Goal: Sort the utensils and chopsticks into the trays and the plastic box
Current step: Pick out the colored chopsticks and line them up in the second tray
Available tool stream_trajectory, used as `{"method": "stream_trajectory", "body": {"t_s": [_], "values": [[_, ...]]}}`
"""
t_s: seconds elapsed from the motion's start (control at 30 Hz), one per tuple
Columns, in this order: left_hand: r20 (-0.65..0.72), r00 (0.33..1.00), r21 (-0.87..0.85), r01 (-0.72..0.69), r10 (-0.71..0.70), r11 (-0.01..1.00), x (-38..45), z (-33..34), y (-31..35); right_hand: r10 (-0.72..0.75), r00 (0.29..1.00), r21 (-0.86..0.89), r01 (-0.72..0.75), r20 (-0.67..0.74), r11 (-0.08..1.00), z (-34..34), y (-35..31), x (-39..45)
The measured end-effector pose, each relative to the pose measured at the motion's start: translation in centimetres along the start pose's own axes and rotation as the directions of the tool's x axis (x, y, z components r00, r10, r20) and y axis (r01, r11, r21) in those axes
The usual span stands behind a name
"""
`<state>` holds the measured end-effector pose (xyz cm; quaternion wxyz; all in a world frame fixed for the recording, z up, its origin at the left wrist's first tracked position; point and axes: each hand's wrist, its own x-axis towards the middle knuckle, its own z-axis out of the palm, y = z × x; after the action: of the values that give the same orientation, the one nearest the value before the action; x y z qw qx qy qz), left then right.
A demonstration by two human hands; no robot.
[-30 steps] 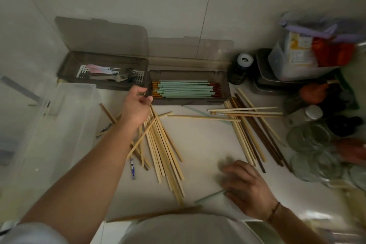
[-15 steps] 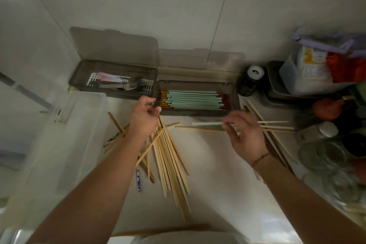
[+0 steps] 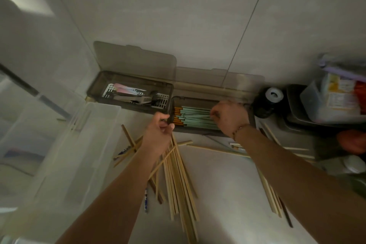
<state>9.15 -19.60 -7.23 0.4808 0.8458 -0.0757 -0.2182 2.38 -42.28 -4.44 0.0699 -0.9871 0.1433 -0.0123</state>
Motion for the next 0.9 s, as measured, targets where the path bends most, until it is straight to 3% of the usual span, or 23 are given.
{"method": "stream_trajectory", "body": {"t_s": [0.17,0.4,0.53,0.67,0.77,0.9], "values": [[-0.014,1.000,-0.007,-0.012,0.012,1.000,-0.1,0.0,0.0,-0.086,0.996,-0.053,0.086,0.011,0.995,-0.1,1.6,-0.8],[-0.026,1.000,-0.006,-0.015,0.015,1.000,-0.2,0.1,0.1,-0.049,0.939,0.118,0.094,-0.341,0.989,-0.9,5.2,-7.1],[-0.018,1.000,0.008,-0.025,0.025,1.000,-0.2,0.2,0.1,0.071,0.940,0.189,-0.007,-0.334,0.982,1.2,6.0,-11.5],[-0.031,0.999,0.024,-0.033,0.033,0.999,-0.3,0.2,0.3,-0.029,0.930,0.131,0.082,-0.366,0.988,2.0,4.8,-12.9],[-0.036,0.999,0.024,-0.030,0.031,0.999,-0.4,0.3,0.3,-0.067,0.965,0.078,0.089,-0.255,0.993,2.5,2.7,-12.4],[-0.035,0.999,0.012,-0.030,0.030,0.999,-0.3,0.3,0.3,0.115,0.993,-0.062,-0.117,-0.036,0.991,2.5,0.1,-10.5]]}}
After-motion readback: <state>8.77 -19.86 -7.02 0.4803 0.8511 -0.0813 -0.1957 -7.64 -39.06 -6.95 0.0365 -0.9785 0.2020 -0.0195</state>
